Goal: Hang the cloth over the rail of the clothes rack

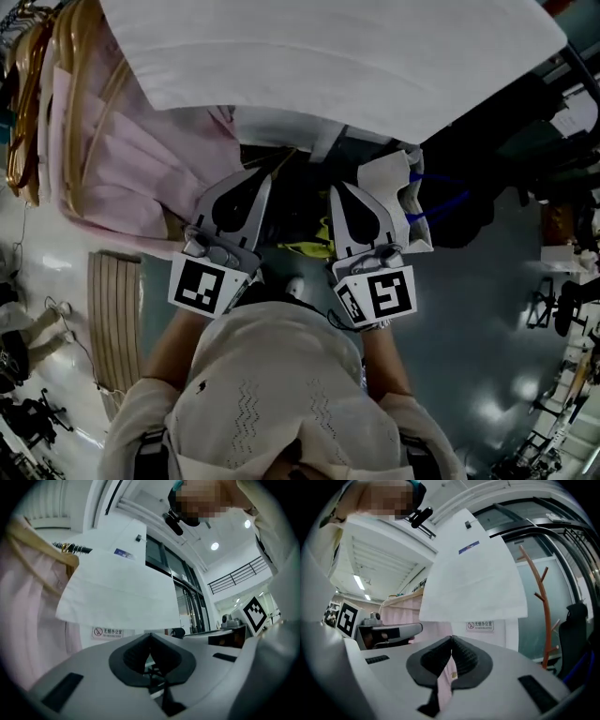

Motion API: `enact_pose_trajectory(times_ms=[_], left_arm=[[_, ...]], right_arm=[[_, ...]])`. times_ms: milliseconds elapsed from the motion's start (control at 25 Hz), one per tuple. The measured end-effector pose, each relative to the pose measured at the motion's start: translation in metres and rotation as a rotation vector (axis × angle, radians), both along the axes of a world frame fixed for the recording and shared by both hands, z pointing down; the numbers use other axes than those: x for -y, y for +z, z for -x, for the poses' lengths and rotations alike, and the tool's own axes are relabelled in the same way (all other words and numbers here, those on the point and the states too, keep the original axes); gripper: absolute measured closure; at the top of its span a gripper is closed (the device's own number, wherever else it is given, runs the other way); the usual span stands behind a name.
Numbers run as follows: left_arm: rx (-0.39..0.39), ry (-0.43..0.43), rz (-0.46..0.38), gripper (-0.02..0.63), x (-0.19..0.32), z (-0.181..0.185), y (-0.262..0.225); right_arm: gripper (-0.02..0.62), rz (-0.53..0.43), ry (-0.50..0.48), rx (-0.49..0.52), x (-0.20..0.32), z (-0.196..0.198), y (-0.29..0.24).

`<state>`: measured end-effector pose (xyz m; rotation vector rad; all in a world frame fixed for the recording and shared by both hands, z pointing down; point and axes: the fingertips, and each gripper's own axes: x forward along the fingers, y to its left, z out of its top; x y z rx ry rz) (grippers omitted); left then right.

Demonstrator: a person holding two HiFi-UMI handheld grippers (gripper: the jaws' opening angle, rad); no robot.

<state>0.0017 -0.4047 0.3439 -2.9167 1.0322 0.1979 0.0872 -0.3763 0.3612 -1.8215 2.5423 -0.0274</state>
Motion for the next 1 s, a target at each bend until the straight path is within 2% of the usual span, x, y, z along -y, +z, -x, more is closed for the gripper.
enact_pose_trajectory(times_ms=[120, 280, 600, 840, 1000], left_arm=[[0.032, 0.037, 0.086, 0.594, -0.011, -0.008, 0.037], [0.048, 0.056, 0.154, 0.594, -0.026, -0.018, 0.066], [0.065, 0.098, 0.174, 0.594, -0.038, -0.03, 0.086], [0.036, 0.104, 0.16, 0.594, -0.037, -0.037, 0.078], [0.023, 0.087, 0.164, 0.594, -0.034, -0.037, 0.076]], right_arm=[[0.577, 0.028, 0.014, 0.058, -0.007, 0.005, 0.025], [0.577, 0.077, 0.024, 0.082, -0.018, 0.006, 0.053], [0.577, 0.118, 0.044, 0.12, -0.022, 0.002, 0.07], [0.577, 0.117, 0.066, 0.088, -0.026, 0.0, 0.07], [0.577, 0.116, 0.09, 0.104, -0.026, -0.004, 0.07]])
